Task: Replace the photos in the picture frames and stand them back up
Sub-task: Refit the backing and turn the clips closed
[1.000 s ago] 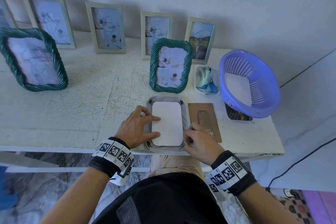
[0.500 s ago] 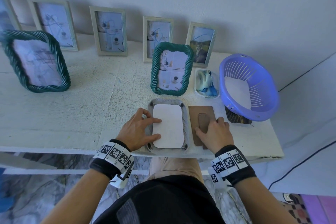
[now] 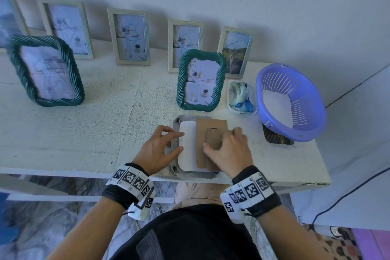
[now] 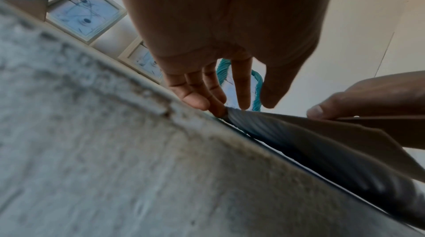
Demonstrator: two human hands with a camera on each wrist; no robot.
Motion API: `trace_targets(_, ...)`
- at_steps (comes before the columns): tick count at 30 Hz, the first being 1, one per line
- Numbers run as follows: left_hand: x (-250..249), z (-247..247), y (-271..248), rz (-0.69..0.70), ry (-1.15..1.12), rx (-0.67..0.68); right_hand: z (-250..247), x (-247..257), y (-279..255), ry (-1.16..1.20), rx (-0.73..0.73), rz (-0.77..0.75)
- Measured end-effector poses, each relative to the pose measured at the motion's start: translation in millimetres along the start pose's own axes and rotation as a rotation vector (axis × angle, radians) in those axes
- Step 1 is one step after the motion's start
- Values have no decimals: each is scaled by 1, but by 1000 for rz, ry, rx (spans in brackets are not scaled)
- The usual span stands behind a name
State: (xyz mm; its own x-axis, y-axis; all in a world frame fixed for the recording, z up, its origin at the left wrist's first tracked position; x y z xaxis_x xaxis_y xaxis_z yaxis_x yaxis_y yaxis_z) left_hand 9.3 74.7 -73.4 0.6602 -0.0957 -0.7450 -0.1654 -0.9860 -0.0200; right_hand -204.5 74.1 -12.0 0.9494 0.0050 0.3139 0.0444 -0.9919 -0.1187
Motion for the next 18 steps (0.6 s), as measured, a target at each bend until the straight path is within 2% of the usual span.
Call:
trace_targets(7,7,1,2,27,-39,-39,23,35,3,-48,47,-67)
trace_targets(18,12,5,2,7,-18,-42,31,39,5,-52,54,-75)
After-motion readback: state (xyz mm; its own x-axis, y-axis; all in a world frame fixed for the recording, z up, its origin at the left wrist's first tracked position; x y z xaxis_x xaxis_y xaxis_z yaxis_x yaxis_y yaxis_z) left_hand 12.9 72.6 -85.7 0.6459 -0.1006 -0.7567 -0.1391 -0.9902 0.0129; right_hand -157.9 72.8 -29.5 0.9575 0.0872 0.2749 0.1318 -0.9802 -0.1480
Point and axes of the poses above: each hand's wrist, its own y-axis towards the middle knuckle, its own z-axis out of the palm, x = y × z, the point moved 4 cm from there along y, towards the middle knuckle, and after that the axes turned 7 degrees about -z, right-handed, at the moved point
